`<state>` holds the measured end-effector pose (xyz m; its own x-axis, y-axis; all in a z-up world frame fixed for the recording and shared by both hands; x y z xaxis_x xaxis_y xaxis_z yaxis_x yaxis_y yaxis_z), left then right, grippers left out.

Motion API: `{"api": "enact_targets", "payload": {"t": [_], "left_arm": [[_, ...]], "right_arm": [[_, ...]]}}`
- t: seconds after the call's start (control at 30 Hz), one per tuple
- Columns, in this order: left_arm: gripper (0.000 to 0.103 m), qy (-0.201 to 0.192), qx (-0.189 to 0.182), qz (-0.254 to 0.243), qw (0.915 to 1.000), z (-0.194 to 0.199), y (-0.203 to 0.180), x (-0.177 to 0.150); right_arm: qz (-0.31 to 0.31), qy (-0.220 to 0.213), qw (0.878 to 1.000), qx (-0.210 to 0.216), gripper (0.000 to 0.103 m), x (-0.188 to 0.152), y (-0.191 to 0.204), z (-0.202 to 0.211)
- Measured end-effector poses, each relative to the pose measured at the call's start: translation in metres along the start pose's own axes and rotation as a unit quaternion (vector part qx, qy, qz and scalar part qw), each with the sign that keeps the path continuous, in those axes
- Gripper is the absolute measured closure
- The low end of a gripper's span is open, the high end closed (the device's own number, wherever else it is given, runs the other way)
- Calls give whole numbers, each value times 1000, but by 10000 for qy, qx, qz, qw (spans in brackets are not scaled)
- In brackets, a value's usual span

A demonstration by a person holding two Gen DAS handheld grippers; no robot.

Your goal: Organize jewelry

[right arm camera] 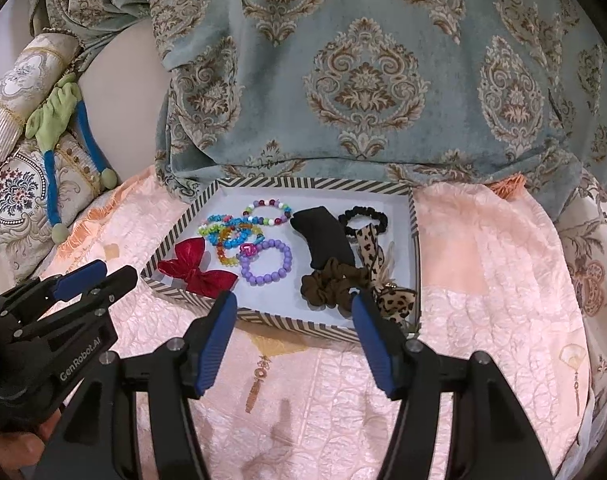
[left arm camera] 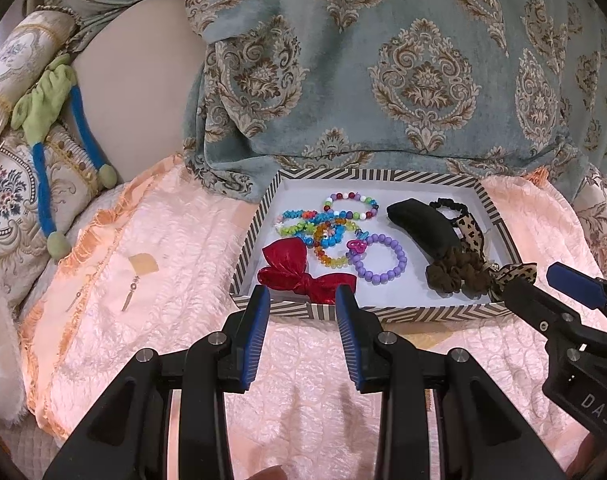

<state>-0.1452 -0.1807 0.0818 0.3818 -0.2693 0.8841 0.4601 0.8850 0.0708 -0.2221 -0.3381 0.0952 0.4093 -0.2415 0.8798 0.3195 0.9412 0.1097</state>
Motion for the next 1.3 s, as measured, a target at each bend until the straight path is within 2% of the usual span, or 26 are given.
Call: {"api": "enact_targets", "payload": {"t": [1.3], "left_arm": [[85,102,-21,4,9999,-10,-1,-8]], "right_arm": [[-32,226,9997,32,40,-15,-2,-18]]}}
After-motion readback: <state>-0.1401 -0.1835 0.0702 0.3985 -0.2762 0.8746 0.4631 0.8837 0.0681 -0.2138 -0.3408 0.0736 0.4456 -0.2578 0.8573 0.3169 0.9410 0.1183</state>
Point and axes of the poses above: each gripper's, at about its wrist camera, not at the fingertips, and z roughly against the way its jaws point, y to its left, x to its top, the point moved 7 cm from there along -z, roughly the way its jaws point, and after that the axes turned 14 degrees about -y, right-handed, at the moved point
